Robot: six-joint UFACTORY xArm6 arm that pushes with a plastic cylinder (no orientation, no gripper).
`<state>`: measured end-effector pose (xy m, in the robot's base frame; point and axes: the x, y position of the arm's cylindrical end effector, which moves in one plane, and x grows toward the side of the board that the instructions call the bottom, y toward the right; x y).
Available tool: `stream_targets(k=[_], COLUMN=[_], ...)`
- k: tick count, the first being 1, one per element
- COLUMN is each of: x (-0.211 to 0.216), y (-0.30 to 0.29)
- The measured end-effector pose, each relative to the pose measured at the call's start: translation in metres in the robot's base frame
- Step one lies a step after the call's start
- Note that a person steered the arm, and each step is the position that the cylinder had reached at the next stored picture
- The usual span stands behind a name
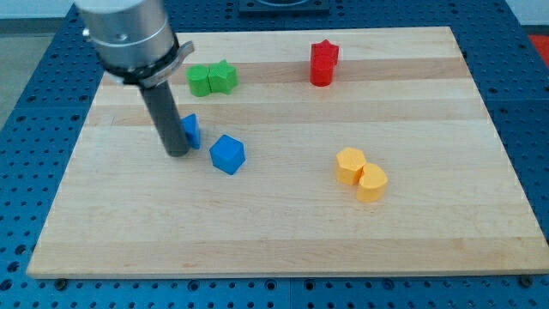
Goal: Push the blue cube right towards the yellow hexagon
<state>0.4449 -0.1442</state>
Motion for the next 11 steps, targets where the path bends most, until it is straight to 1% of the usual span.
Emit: stream_targets(k=[1,2,3,5,6,7,8,9,10,11], x=[0.01,0.028,0.031,0.024,0.02,0.014,0.003,-0.027,-0.035,-0.003], y=[0.022,0.022,0.031,0.091,0.113,0.115,0.102,0.106,0.127,0.128])
